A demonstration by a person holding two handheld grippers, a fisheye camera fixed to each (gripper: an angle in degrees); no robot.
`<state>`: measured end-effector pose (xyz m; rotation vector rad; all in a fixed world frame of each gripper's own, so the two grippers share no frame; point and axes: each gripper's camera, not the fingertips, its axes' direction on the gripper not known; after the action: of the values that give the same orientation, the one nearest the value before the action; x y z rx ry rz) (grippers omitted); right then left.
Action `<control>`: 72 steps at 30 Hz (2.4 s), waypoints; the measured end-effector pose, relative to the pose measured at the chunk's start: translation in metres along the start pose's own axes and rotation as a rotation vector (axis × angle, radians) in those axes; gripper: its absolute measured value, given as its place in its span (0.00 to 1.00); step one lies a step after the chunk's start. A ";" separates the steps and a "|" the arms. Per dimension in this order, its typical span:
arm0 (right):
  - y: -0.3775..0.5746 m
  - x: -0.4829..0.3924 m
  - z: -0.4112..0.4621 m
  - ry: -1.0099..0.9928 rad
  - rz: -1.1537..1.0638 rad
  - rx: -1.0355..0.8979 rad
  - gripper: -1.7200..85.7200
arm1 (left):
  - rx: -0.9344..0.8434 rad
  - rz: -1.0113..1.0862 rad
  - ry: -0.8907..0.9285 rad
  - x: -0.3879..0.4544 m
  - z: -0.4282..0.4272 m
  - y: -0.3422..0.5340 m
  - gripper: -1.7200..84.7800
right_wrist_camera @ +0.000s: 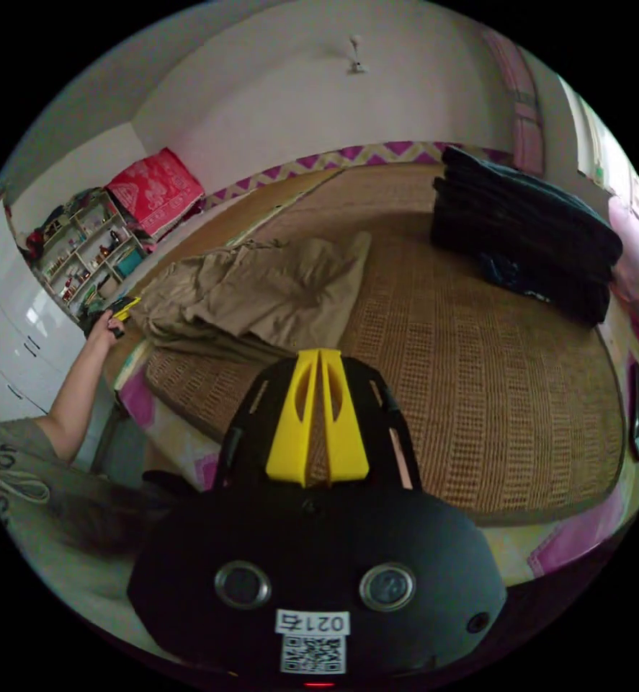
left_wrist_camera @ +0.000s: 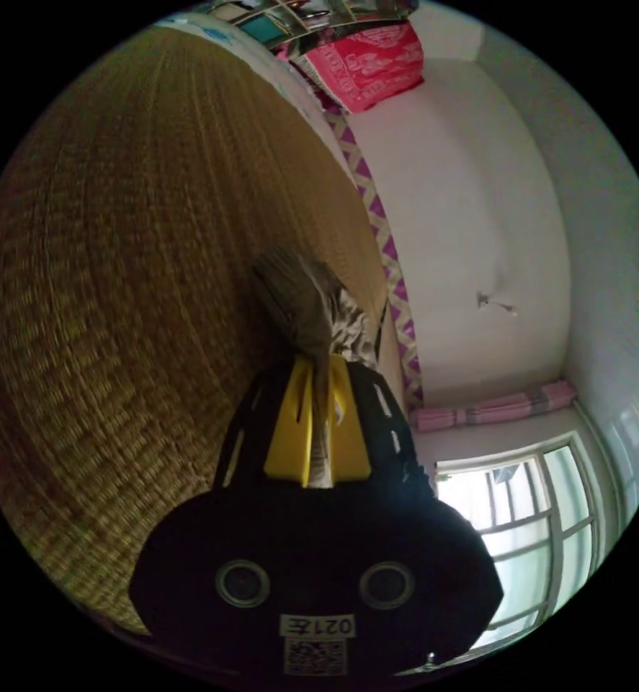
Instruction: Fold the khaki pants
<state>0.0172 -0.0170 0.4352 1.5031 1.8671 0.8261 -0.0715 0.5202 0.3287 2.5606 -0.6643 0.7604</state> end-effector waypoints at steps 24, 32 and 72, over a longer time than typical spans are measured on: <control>0.056 0.165 -0.060 -0.182 0.250 -0.009 0.01 | -0.239 1.566 -0.547 0.299 0.334 0.604 0.01; 0.045 0.197 -0.068 -0.233 0.256 0.016 0.01 | -0.274 1.631 -0.487 0.289 0.372 0.632 0.02; -0.252 0.223 0.152 -0.533 0.310 -0.292 0.08 | -0.761 0.702 -0.016 0.199 0.434 0.160 0.05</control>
<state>-0.0592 0.1754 0.1293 1.6423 1.0976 0.7047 0.1657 0.1160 0.1435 1.6272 -1.5435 0.5222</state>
